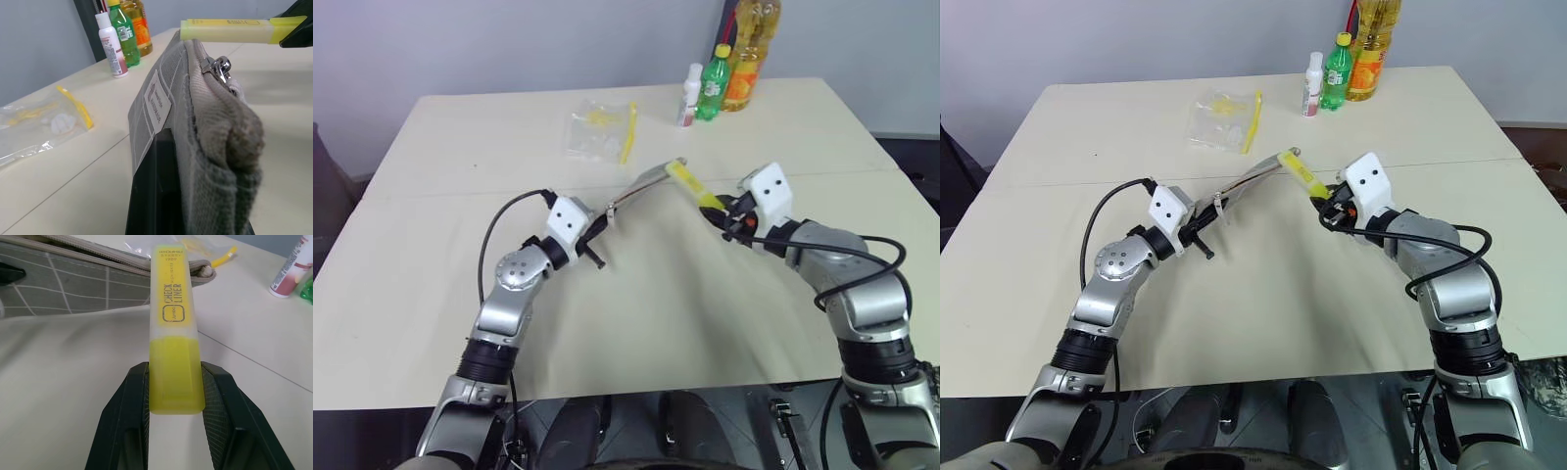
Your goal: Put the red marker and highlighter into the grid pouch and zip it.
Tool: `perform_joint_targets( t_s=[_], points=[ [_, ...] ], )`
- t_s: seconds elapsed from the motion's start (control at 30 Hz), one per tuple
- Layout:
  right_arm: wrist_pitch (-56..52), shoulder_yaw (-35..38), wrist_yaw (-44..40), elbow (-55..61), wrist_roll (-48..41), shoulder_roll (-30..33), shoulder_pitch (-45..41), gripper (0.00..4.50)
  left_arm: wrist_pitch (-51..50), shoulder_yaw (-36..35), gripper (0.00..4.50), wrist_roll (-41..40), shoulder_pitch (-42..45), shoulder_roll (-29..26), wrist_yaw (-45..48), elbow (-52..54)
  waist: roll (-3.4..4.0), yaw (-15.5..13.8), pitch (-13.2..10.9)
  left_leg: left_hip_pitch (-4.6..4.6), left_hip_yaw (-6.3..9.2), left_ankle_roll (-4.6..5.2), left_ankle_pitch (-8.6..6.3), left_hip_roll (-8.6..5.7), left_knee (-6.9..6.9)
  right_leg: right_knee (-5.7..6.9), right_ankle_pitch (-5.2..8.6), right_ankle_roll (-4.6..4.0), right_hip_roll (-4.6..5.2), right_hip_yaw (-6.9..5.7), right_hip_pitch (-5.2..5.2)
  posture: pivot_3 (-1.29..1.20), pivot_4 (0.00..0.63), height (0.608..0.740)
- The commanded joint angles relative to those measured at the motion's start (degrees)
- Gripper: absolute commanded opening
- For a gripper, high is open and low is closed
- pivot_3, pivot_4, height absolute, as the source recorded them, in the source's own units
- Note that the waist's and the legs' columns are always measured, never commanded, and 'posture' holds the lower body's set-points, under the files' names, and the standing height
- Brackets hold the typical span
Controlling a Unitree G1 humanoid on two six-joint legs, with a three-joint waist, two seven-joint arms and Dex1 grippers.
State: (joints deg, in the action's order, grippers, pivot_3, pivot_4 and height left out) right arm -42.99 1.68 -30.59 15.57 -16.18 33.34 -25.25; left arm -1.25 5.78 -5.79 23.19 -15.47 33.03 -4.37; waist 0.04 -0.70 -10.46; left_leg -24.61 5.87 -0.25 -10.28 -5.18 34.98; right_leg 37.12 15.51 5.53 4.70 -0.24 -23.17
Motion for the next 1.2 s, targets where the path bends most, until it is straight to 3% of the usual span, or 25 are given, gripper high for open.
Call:
perform_joint_targets(
  t_s=[0.03,1.2],
  points=[
    [0.0,1.8,1.0,-0.3,0.4,0.5,-1.6,0.90,0.5,-1.1,0.00,-1.3,0.6,0.4,-0.5,1.9,0.00,0.0,0.0,0.00,0.00,0.00,0.00,0.00,0.00,0.00,0.00,0.00,0.00,0.00,0.00,0.00,0.150,0.740],
    [-0.7,-2.5,-5.6,5.4,-0.3,5.2,0.7,0.90,3.6,0.2,0.00,0.4,0.4,-0.9,0.6,2.0,-0.01,0.0,0.0,-0.03,0.00,0.00,0.00,0.00,0.00,-0.02,0.00,0.00,0.01,0.00,-0.02,0.00,0.150,0.740]
  ],
)
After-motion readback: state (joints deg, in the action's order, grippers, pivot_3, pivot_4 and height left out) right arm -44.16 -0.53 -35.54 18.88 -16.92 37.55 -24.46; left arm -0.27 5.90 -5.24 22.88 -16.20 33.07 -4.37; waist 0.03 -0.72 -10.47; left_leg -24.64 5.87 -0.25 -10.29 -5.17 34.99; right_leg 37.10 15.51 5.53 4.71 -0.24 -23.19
